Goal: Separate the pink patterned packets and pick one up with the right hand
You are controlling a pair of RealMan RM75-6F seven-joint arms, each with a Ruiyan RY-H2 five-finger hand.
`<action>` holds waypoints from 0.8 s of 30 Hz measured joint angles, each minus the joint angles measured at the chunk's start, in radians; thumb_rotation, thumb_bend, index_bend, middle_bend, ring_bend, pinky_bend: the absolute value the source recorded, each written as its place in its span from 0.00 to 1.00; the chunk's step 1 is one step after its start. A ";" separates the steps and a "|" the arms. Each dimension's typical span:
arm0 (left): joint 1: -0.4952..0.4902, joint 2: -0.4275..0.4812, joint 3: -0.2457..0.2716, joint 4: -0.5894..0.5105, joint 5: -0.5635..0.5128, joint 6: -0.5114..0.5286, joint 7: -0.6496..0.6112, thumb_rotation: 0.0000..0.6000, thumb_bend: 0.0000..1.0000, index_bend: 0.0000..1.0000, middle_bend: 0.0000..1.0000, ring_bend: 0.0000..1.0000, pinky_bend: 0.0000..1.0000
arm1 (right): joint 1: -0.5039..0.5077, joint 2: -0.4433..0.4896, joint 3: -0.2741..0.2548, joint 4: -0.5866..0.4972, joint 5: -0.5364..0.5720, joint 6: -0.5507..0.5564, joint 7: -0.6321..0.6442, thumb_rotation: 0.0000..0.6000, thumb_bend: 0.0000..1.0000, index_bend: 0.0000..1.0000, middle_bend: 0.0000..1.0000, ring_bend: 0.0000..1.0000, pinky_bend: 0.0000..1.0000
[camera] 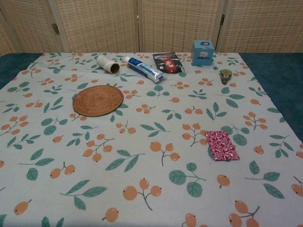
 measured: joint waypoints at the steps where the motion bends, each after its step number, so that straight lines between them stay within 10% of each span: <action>1: -0.001 0.001 0.002 -0.001 0.000 -0.004 0.002 1.00 0.27 0.12 0.14 0.12 0.01 | 0.000 -0.001 0.000 0.000 0.000 -0.001 0.000 0.93 0.27 0.09 0.09 0.06 0.03; 24: -0.005 0.015 0.009 -0.020 -0.011 -0.037 0.016 1.00 0.27 0.13 0.14 0.12 0.01 | 0.011 0.002 -0.007 -0.007 -0.009 -0.023 0.006 0.92 0.27 0.09 0.09 0.06 0.03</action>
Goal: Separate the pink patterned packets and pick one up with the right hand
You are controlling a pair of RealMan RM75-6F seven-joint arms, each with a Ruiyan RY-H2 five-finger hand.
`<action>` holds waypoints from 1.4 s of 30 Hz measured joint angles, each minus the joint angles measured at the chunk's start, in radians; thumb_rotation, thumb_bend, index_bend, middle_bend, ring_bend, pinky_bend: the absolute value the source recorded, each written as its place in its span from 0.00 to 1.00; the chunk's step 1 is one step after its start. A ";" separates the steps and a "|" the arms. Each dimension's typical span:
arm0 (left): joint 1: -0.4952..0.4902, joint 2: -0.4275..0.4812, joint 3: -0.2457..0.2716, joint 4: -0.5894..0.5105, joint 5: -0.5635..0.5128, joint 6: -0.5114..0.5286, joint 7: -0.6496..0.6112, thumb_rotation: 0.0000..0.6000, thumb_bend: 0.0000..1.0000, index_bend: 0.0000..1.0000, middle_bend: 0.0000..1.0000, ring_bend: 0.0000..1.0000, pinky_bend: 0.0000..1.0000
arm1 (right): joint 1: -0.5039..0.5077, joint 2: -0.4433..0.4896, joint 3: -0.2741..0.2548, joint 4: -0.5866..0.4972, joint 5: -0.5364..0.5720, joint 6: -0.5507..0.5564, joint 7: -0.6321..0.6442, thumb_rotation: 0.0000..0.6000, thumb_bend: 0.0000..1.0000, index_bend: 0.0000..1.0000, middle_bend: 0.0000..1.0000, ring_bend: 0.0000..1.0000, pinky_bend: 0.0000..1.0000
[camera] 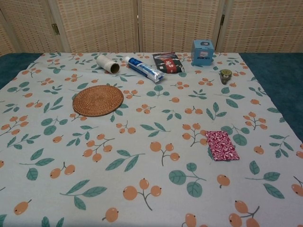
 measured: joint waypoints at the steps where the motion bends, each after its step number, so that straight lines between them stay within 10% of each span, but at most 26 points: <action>1: 0.000 0.001 0.000 -0.001 0.000 0.000 0.000 1.00 0.27 0.13 0.14 0.12 0.01 | 0.003 0.000 -0.001 -0.001 -0.001 -0.005 0.000 0.92 0.27 0.09 0.09 0.06 0.03; 7: 0.001 0.001 0.001 0.003 0.013 0.010 -0.013 1.00 0.27 0.14 0.14 0.12 0.01 | 0.039 0.007 -0.010 -0.036 -0.016 -0.073 -0.040 0.87 0.27 0.12 0.07 0.03 0.01; 19: 0.020 0.003 0.018 0.027 0.021 0.020 -0.046 1.00 0.33 0.16 0.14 0.14 0.01 | 0.202 0.013 -0.012 -0.183 0.057 -0.409 -0.091 0.27 0.27 0.24 0.01 0.00 0.00; 30: 0.026 -0.007 0.024 0.066 0.021 0.014 -0.078 1.00 0.33 0.18 0.14 0.15 0.01 | 0.375 -0.143 0.011 -0.131 0.188 -0.630 -0.188 0.25 0.27 0.26 0.01 0.00 0.00; 42: 0.031 -0.022 0.023 0.094 0.019 0.015 -0.102 1.00 0.33 0.18 0.14 0.15 0.01 | 0.439 -0.257 0.016 -0.066 0.254 -0.637 -0.317 0.25 0.27 0.26 0.01 0.00 0.00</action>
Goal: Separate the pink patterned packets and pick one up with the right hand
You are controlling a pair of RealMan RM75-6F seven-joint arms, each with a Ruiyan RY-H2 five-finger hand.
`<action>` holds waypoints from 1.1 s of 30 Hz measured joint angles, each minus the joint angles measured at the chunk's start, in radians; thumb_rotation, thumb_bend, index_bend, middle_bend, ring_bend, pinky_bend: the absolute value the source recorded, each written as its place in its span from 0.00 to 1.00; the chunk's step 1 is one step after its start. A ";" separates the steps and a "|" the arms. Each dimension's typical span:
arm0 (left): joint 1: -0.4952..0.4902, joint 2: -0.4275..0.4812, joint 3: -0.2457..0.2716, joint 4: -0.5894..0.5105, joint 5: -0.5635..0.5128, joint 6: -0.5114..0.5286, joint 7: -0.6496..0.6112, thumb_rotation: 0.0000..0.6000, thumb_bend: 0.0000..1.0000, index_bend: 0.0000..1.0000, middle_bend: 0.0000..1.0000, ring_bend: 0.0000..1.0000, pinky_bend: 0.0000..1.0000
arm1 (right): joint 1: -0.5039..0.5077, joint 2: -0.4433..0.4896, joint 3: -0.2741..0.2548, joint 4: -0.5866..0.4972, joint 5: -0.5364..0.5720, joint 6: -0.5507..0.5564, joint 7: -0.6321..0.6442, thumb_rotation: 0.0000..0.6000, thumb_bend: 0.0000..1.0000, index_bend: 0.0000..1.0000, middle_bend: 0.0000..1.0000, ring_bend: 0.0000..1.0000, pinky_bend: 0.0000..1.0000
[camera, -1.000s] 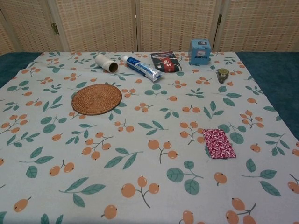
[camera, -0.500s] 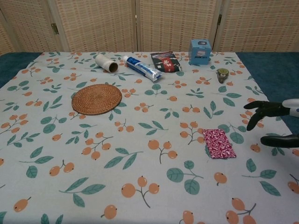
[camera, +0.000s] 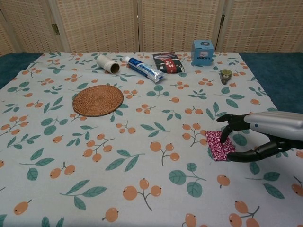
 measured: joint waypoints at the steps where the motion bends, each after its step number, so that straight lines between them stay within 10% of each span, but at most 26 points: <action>1: 0.000 -0.001 0.000 0.001 0.001 0.000 -0.001 1.00 0.33 0.18 0.14 0.15 0.01 | 0.002 -0.004 -0.001 0.004 0.002 0.001 -0.004 0.25 0.27 0.26 0.01 0.00 0.00; 33: 0.007 0.000 0.000 0.010 0.007 0.004 -0.014 1.00 0.33 0.20 0.14 0.15 0.01 | 0.011 -0.013 -0.056 0.041 0.073 0.044 -0.037 0.24 0.27 0.26 0.03 0.00 0.00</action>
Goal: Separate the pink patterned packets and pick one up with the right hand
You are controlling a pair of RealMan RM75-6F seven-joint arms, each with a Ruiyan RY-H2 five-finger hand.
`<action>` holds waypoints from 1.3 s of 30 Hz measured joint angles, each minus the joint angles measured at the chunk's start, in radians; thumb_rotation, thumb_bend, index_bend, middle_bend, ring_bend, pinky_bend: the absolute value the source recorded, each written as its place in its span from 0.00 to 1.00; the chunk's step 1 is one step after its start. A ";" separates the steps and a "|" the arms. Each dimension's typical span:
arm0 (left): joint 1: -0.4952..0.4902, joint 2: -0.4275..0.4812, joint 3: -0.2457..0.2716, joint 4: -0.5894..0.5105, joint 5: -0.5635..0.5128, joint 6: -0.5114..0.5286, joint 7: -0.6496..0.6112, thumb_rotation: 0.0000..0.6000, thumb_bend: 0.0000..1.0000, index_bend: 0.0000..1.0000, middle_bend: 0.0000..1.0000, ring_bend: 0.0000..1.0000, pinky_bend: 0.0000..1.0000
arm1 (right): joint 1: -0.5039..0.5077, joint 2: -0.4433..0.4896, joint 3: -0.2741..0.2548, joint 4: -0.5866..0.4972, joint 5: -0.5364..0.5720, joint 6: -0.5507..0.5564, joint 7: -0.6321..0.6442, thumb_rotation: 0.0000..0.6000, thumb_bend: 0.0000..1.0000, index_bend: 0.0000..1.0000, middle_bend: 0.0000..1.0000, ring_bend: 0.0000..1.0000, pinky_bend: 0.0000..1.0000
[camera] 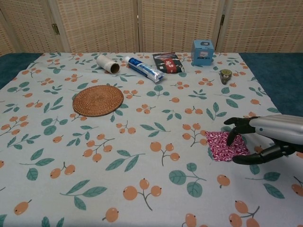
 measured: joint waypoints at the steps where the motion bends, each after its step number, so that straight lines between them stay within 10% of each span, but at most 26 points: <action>1: 0.000 0.000 0.000 -0.001 0.001 0.001 0.001 1.00 0.33 0.20 0.14 0.15 0.01 | -0.004 0.005 -0.003 0.000 0.001 0.004 0.002 0.24 0.27 0.26 0.03 0.00 0.00; 39: 0.005 0.003 0.003 -0.014 0.006 0.007 0.015 1.00 0.33 0.20 0.14 0.15 0.00 | -0.018 0.033 -0.024 -0.011 -0.064 0.014 0.023 0.24 0.27 0.26 0.04 0.00 0.00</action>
